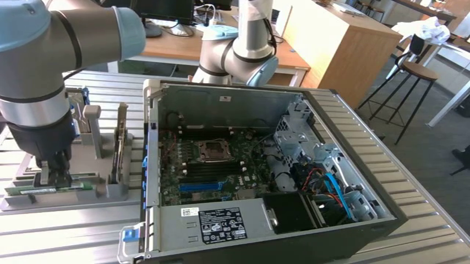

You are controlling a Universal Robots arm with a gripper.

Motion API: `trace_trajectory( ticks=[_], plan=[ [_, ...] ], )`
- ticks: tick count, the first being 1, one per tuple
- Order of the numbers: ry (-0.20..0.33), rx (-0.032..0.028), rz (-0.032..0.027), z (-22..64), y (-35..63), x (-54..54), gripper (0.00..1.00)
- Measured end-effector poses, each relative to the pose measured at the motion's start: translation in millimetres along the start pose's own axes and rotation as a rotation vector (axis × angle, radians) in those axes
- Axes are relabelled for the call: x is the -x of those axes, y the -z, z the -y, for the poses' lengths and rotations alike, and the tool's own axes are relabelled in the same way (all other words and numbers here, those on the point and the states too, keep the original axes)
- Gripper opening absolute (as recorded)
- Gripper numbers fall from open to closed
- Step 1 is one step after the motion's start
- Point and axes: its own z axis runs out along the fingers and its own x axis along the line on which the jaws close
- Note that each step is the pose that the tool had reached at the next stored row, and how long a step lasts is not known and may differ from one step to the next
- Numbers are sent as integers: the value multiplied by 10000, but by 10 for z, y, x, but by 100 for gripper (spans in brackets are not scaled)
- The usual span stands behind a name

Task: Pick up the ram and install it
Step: 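Pick up the ram and move it above insertion slot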

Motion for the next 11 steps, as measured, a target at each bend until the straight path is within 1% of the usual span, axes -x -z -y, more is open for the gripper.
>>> trace_trajectory(
  ticks=[11],
  plan=[
    [-4, 0, -1, -5, 189, 4, 11]
  ],
)
